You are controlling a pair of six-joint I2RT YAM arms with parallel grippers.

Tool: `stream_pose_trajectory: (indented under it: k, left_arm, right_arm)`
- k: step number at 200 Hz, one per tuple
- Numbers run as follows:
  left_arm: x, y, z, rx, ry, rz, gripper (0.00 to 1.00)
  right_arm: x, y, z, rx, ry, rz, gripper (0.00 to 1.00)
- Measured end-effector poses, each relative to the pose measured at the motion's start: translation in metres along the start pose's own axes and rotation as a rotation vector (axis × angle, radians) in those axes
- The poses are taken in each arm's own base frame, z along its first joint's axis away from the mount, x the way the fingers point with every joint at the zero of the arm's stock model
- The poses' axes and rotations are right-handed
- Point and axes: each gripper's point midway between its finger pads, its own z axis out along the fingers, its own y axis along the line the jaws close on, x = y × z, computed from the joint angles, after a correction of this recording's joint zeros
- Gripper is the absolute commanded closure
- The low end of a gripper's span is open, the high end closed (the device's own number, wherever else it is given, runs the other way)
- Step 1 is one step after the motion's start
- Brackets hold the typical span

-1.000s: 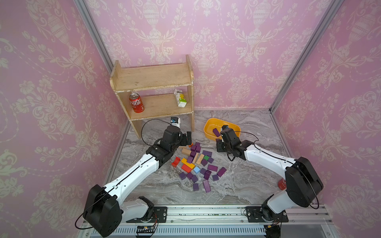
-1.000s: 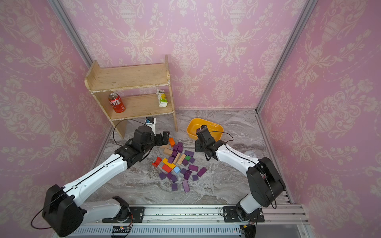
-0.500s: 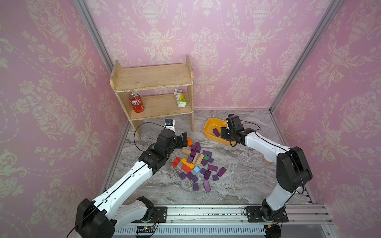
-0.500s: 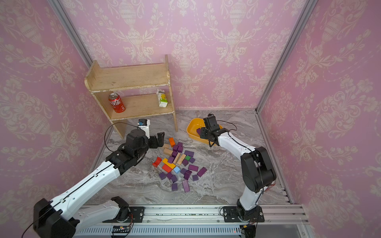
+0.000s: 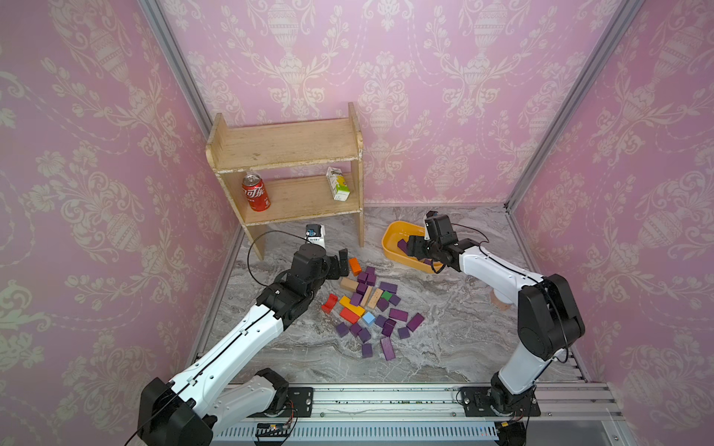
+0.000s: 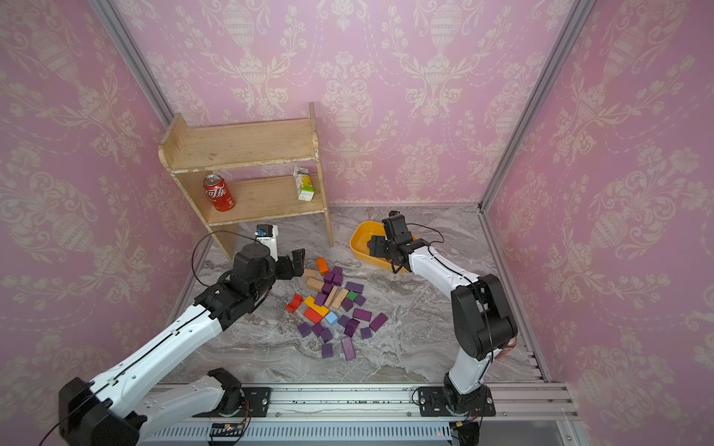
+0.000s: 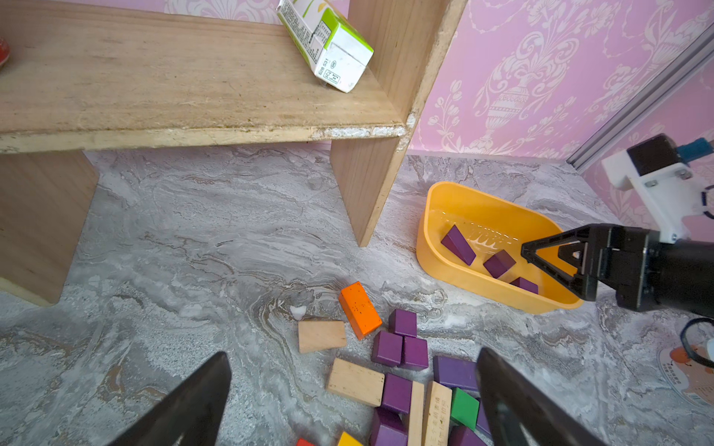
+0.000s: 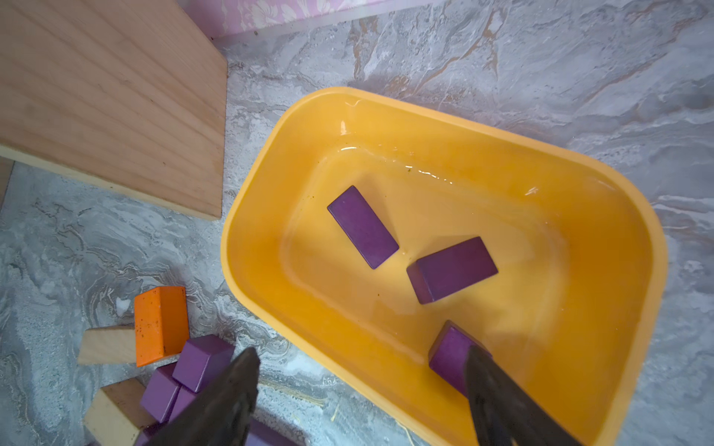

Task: Pick purple bricks into the storage bin
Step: Place the building block in the storage box, then pick up the building block from the center of the board.

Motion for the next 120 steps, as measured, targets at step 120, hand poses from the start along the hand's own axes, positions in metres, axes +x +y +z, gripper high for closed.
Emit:
stream_pose_trajectory:
  k: [120]
  left_arm:
    - [0.042,-0.014,0.033,0.065,0.112,-0.049,0.01]
  right_arm:
    - [0.129,0.013,-0.060,-0.126,0.167,-0.062,0.20]
